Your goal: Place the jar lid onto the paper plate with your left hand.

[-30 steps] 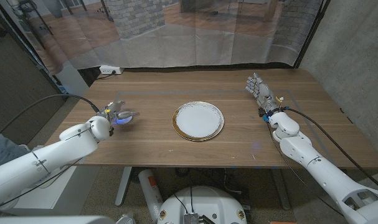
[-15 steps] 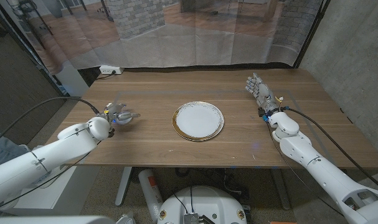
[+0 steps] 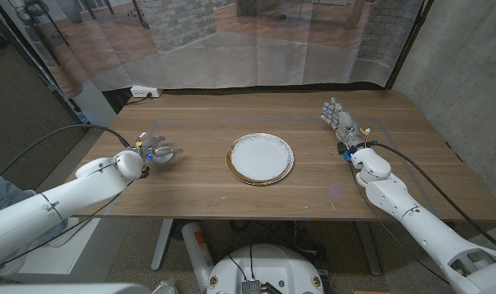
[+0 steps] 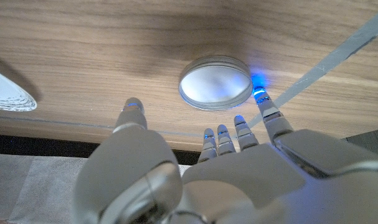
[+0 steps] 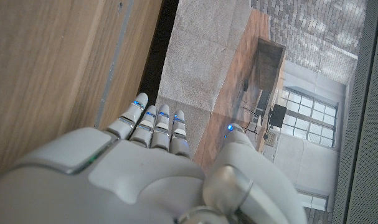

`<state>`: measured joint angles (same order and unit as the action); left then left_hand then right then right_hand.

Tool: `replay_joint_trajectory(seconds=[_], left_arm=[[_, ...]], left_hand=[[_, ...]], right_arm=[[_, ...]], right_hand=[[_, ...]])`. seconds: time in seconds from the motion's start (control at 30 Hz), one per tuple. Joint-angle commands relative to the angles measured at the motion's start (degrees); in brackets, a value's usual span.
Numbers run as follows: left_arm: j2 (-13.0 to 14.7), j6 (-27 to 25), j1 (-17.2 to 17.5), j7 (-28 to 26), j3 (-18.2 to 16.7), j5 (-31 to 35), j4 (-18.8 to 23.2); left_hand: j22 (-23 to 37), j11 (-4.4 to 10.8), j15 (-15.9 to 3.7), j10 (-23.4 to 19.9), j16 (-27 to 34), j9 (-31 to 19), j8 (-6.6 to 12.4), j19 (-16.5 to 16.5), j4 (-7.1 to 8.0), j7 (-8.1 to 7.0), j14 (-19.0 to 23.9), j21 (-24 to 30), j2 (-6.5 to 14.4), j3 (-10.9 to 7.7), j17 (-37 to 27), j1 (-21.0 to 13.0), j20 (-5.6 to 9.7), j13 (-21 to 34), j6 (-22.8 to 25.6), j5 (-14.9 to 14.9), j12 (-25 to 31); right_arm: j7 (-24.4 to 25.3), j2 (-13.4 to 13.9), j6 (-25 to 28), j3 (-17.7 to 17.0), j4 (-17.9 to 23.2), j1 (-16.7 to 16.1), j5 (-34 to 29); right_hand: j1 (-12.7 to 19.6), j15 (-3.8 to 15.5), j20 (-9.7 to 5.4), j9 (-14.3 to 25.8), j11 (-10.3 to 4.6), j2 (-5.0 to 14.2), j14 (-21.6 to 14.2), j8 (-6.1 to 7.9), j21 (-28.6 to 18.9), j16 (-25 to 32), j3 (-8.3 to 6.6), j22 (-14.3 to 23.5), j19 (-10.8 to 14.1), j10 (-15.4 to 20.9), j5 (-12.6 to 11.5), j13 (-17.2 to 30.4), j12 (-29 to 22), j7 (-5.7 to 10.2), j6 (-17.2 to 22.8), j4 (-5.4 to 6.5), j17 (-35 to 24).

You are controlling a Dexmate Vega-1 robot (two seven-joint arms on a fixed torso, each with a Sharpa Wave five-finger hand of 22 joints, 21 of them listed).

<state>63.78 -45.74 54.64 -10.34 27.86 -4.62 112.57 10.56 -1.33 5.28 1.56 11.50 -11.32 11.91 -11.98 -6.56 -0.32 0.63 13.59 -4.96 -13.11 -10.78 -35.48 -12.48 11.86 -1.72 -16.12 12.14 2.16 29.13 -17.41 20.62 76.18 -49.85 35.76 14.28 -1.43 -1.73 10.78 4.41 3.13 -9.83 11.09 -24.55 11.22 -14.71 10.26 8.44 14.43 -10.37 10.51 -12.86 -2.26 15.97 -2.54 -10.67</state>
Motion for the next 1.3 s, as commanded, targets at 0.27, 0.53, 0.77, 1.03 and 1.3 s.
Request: replay_joint_trajectory(seconds=[0.27,0.53,0.77,1.03,1.3], left_arm=[[-0.13,-8.74,-7.38,4.36,8.11,6.35,1.02],[-0.51,-11.16,-8.83,4.90,10.12,8.47,1.59],[-1.24,-11.31,-9.52,5.06,11.13,9.37,1.63],[-2.36,-11.06,-10.61,5.29,12.56,10.81,1.08],[-3.21,-12.69,-10.99,5.31,13.53,11.97,1.43]], left_hand=[[0.05,0.21,0.20,-0.29,0.05,-0.21,0.52,-0.44,-0.38,0.40,0.30,0.31,0.42,-0.51,-0.23,-1.28,-0.03,0.17,0.77,-0.18,0.45],[0.05,0.08,0.13,-0.58,0.15,-0.20,0.62,-0.53,-0.53,0.43,0.67,0.17,0.69,-0.68,-0.22,-1.83,-0.04,0.17,1.16,-0.15,0.58],[0.05,0.51,-0.08,-1.00,0.30,-0.20,0.83,-0.74,-0.67,0.43,1.22,0.08,0.91,-0.83,-0.20,-2.34,-0.04,0.18,1.85,-0.08,0.74],[0.09,1.54,-0.72,-2.54,0.70,-0.19,1.20,-1.56,-0.95,0.30,2.76,0.05,1.50,-1.22,-0.18,-3.54,0.00,0.19,3.24,0.09,1.28],[0.18,2.12,-1.25,-3.98,0.98,-0.19,1.65,-3.36,-1.46,0.21,4.41,0.35,2.62,-2.07,-0.15,-5.69,0.06,0.23,5.04,0.37,1.70]], right_arm=[[-0.96,-1.50,-0.55,0.58,-3.03,1.44,0.34],[-1.74,-1.89,-0.77,0.76,-4.32,2.17,0.52],[-2.56,-1.92,-1.37,0.59,-5.15,2.40,0.84],[-2.55,-1.52,-1.60,0.08,-4.93,1.61,1.28],[-2.52,-1.34,-1.87,-0.18,-4.72,1.12,1.47]], right_hand=[[-0.17,-0.06,0.04,0.28,0.04,0.44,-0.29,0.35,0.34,-0.01,-0.06,0.15,0.24,0.53,-0.01,0.29,0.38,0.25,0.41,-0.38,-0.19],[-0.20,-0.06,0.07,0.29,0.00,0.44,-0.34,0.31,0.49,0.00,-0.03,0.16,0.30,0.46,-0.01,0.29,0.41,0.25,0.32,-0.41,-0.19],[-0.23,0.00,0.09,0.29,0.00,0.43,-0.33,0.30,0.59,-0.01,-0.01,0.16,0.32,0.55,0.00,0.29,0.38,0.31,0.33,-0.43,-0.20],[-0.25,-0.05,0.08,0.29,0.05,0.40,-0.39,0.31,0.67,0.01,0.02,0.17,0.40,0.55,0.00,0.29,0.39,0.26,0.34,-0.46,-0.20],[-0.26,0.01,0.09,0.29,0.12,0.40,-0.37,0.33,0.77,-0.01,0.04,0.17,0.44,0.51,0.00,0.29,0.40,0.27,0.41,-0.49,-0.20]])
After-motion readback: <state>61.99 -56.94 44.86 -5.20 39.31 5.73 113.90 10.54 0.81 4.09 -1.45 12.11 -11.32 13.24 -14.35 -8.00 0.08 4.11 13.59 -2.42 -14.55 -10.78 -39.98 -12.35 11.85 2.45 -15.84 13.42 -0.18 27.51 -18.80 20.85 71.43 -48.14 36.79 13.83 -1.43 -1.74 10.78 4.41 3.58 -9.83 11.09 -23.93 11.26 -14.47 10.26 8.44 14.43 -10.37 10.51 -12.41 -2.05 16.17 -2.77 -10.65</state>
